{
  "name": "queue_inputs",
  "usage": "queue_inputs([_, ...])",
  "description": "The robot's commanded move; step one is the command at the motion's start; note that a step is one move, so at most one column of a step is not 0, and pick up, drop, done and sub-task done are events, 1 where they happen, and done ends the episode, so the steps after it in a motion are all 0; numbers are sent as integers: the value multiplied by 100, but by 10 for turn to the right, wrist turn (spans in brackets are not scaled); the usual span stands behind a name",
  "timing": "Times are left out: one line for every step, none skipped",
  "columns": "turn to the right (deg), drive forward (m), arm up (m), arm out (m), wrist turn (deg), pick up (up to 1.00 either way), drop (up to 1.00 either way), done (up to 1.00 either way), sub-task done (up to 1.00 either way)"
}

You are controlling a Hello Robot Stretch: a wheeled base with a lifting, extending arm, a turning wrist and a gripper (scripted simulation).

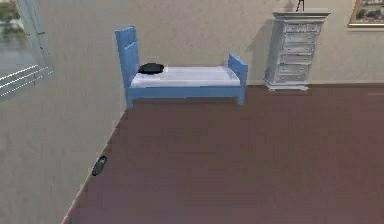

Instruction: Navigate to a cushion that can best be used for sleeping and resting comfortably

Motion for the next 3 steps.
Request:
queue_inputs([0,100,0,0,0,0,0,0,0])
queue_inputs([0,100,0,0,0,0,0,0,0])
queue_inputs([30,0,0,0,0,0,0,0,0])
